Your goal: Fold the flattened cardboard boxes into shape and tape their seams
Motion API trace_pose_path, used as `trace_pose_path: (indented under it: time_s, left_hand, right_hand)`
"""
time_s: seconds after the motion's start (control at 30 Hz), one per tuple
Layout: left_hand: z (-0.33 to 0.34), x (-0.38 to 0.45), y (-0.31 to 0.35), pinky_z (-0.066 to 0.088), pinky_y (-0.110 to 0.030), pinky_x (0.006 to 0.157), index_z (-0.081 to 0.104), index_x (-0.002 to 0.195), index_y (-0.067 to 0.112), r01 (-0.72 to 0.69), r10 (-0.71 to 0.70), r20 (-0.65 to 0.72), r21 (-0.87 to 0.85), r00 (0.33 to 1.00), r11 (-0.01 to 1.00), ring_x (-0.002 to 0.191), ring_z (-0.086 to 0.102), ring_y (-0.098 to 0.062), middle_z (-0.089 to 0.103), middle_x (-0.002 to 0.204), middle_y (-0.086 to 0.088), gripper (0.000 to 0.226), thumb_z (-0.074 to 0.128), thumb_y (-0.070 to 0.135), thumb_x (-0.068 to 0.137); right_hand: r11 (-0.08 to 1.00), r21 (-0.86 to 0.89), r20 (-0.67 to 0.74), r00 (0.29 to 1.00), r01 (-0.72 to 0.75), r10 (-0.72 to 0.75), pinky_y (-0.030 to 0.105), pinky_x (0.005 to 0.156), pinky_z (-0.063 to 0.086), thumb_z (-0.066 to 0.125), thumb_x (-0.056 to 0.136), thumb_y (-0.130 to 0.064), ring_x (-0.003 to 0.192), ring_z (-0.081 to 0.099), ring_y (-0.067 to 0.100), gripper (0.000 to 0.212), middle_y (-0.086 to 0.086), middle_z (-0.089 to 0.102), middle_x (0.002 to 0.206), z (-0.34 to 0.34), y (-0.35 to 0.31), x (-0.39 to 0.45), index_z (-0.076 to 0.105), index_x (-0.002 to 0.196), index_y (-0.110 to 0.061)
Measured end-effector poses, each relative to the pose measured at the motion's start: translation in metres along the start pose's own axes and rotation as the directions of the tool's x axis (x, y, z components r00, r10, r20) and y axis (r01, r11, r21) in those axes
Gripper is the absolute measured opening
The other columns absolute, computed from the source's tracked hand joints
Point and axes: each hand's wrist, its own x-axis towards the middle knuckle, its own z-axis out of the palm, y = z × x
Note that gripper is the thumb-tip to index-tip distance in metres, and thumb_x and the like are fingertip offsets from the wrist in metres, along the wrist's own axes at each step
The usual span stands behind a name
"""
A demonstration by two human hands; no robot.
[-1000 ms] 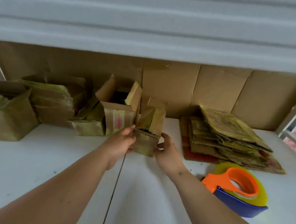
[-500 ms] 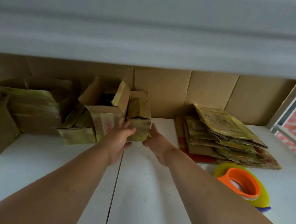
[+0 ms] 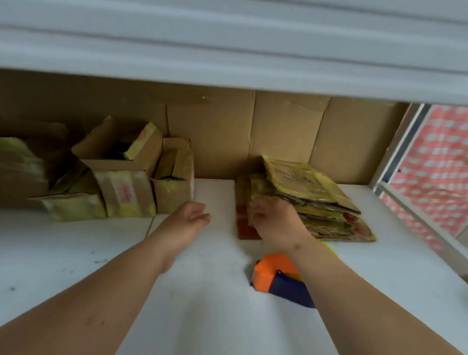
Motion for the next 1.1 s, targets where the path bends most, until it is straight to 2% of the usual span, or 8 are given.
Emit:
trace_pose_path:
  time_s: [0.2,0.3,0.5,0.63,0.7,0.8,0.93,1.1]
  left_hand:
    - [0.055,-0.011,0.014,0.038,-0.04,0.113,0.049,0.14,0.021,-0.011,0.01,0.02,0.089,1.0,0.996,0.128,0.049,-0.016,0.051,0.142,0.004,0.038,0.052,0.022,0.102]
    - [0.074,-0.012,0.02,0.039,-0.041,0.112,0.048,0.141,0.022,-0.017,0.016,0.008,0.125,1.0,0.992,0.128,0.049,-0.016,0.051,0.142,0.004,0.039,0.051,0.023,0.102]
    - [0.094,-0.007,0.03,0.041,-0.04,0.11,0.051,0.136,0.026,-0.011,0.017,-0.039,0.148,0.999,0.989,0.125,0.05,-0.014,0.053,0.138,0.005,0.034,0.052,0.027,0.102]
    - [0.093,-0.005,0.033,0.041,-0.039,0.109,0.052,0.134,0.028,-0.007,0.014,-0.039,0.164,0.999,0.986,0.123,0.049,-0.012,0.052,0.133,0.01,0.032,0.052,0.028,0.102]
    - [0.09,-0.003,0.034,0.041,-0.036,0.108,0.052,0.134,0.027,-0.018,0.026,-0.037,0.191,0.999,0.981,0.122,0.049,-0.01,0.052,0.129,0.011,0.032,0.052,0.028,0.102]
    - [0.086,0.003,0.037,0.04,-0.034,0.107,0.052,0.135,0.025,-0.028,0.037,-0.037,0.215,0.999,0.976,0.12,0.048,-0.009,0.051,0.126,0.012,0.033,0.051,0.027,0.103]
    - [0.086,0.01,0.041,0.04,-0.031,0.104,0.05,0.138,0.022,-0.05,0.055,-0.017,0.204,0.998,0.978,0.117,0.048,-0.007,0.051,0.127,0.011,0.036,0.05,0.027,0.103]
    - [0.095,0.017,0.045,0.04,-0.028,0.098,0.047,0.141,0.023,-0.084,0.079,0.03,0.233,0.996,0.969,0.114,0.047,-0.007,0.051,0.134,0.007,0.038,0.049,0.029,0.104]
  right_hand:
    - [0.986,-0.107,-0.081,0.989,-0.131,0.123,0.045,0.104,0.043,0.045,0.085,-0.036,0.127,0.048,0.035,0.048,0.01,0.056,0.132,-0.041,0.078,-0.02,0.063,0.128,-0.023]
    - [0.969,-0.172,-0.072,0.983,-0.18,0.17,0.045,0.108,0.038,0.051,0.09,-0.03,0.132,0.038,0.037,0.049,0.01,0.046,0.141,-0.056,0.101,-0.023,0.054,0.138,-0.023]
    - [0.953,-0.294,0.019,0.996,-0.077,0.086,0.05,0.117,0.023,0.051,0.086,-0.017,0.147,0.016,0.032,0.061,0.001,0.016,0.162,-0.065,0.118,0.003,0.041,0.146,-0.027]
    - [0.891,-0.454,0.132,0.986,-0.033,0.104,0.054,0.12,0.009,0.051,0.089,-0.02,0.152,-0.003,0.027,0.053,-0.004,-0.007,0.166,-0.061,0.126,0.026,0.049,0.141,-0.032]
    - [0.878,-0.477,0.172,0.975,-0.04,0.138,0.056,0.12,0.006,0.048,0.093,-0.024,0.153,-0.007,0.027,0.053,-0.005,-0.013,0.166,-0.058,0.133,0.035,0.043,0.145,-0.033]
    - [0.877,-0.478,0.164,0.977,-0.044,0.139,0.058,0.12,0.004,0.046,0.096,-0.033,0.153,-0.005,0.028,0.057,-0.007,-0.01,0.166,-0.052,0.142,0.043,0.031,0.152,-0.03]
    - [0.878,-0.477,0.065,0.996,-0.03,0.069,0.056,0.12,0.008,0.051,0.093,-0.031,0.152,0.001,0.029,0.069,-0.007,0.001,0.165,-0.054,0.145,0.042,0.02,0.155,-0.028]
    - [0.909,-0.415,0.016,0.999,0.035,-0.031,0.046,0.12,0.021,0.053,0.089,-0.026,0.15,0.005,0.03,0.077,-0.005,0.006,0.165,-0.065,0.144,0.037,0.017,0.158,-0.023]
